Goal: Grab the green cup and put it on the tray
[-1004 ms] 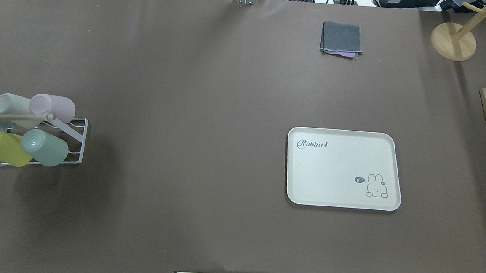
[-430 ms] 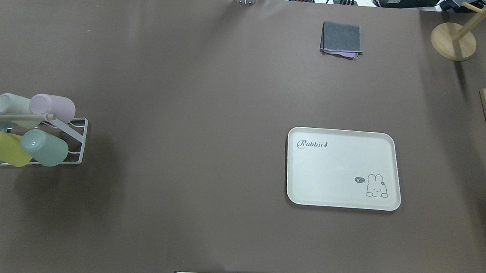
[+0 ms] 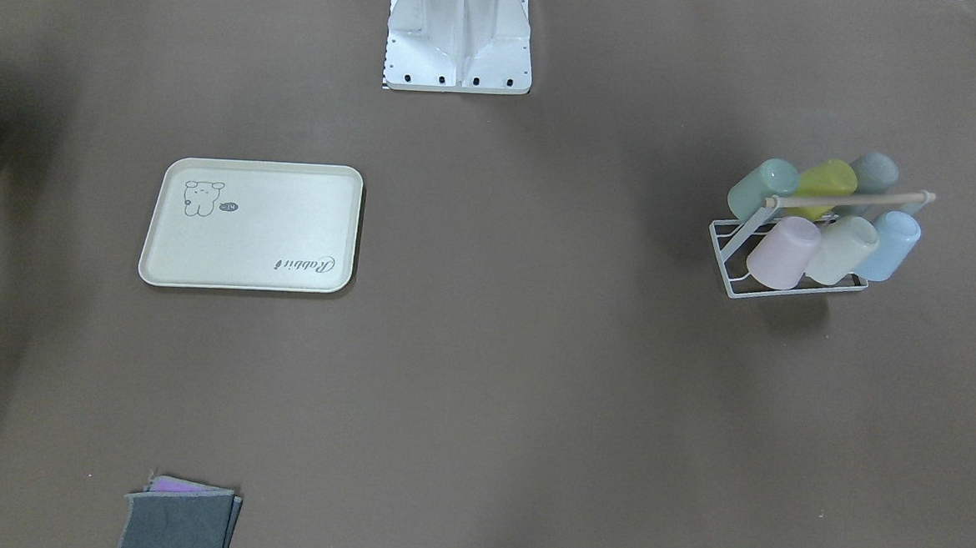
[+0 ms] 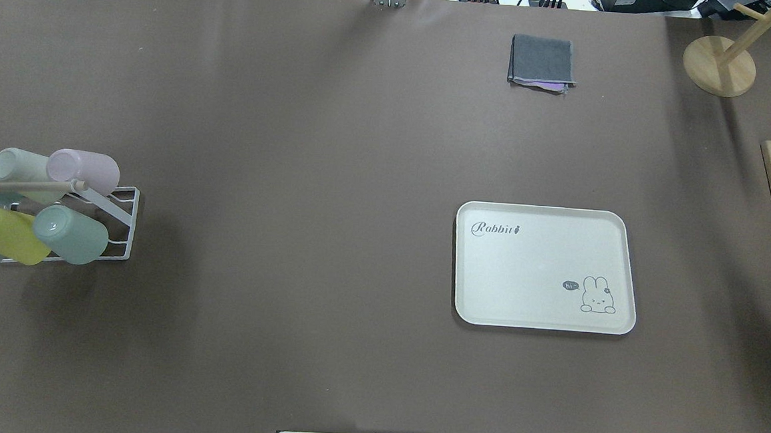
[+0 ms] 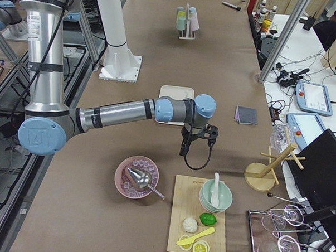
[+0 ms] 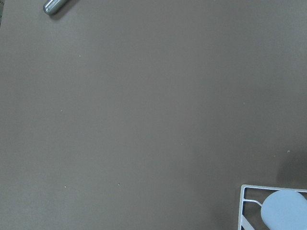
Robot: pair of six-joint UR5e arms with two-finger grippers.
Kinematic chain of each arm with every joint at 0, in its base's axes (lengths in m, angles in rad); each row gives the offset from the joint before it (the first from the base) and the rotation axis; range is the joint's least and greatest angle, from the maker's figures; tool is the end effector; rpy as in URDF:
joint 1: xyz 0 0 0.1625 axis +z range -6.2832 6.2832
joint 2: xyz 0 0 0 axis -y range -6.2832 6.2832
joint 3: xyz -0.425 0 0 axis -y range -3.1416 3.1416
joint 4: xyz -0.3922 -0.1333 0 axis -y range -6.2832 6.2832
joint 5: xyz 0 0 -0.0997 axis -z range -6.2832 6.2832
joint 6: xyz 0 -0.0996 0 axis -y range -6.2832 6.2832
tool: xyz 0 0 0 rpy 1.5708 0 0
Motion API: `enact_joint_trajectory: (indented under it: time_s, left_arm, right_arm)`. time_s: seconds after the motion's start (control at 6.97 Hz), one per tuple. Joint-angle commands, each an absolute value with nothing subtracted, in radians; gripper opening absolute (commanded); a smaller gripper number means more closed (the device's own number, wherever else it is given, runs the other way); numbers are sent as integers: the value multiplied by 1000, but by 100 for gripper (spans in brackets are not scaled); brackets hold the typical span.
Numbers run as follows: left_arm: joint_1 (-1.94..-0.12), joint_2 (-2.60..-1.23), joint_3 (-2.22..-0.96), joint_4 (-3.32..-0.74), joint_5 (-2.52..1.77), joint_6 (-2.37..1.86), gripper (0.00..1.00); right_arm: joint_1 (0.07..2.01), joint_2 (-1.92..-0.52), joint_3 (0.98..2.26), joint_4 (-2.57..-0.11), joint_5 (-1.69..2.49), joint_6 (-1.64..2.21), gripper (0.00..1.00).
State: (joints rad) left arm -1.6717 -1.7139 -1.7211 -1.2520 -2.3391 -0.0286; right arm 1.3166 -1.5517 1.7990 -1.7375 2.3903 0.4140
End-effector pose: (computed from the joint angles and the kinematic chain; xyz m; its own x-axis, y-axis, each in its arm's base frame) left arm -0.1175 -0.5247 0.5439 0.7105 -0.1184 -0.6937 0.1211 0.9916 -0.0452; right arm -0.0655 -0.4926 0.5512 0.6921 0.1788 0.6993 -0.0303 0.9752 -0.2193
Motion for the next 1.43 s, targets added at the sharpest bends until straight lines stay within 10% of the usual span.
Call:
enact_joint_trajectory:
  time_s: [0.0, 1.29]
  left_arm:
    - [-1671, -1727, -1756, -1253, -2344, -32, 98]
    - [-1422, -1617, -2080, -1267, -2321, -356, 98]
  right_arm:
    - [1199, -1481, 1802, -1706, 2390, 584, 99]
    - [893, -1418, 1716, -1457, 2238, 792, 96]
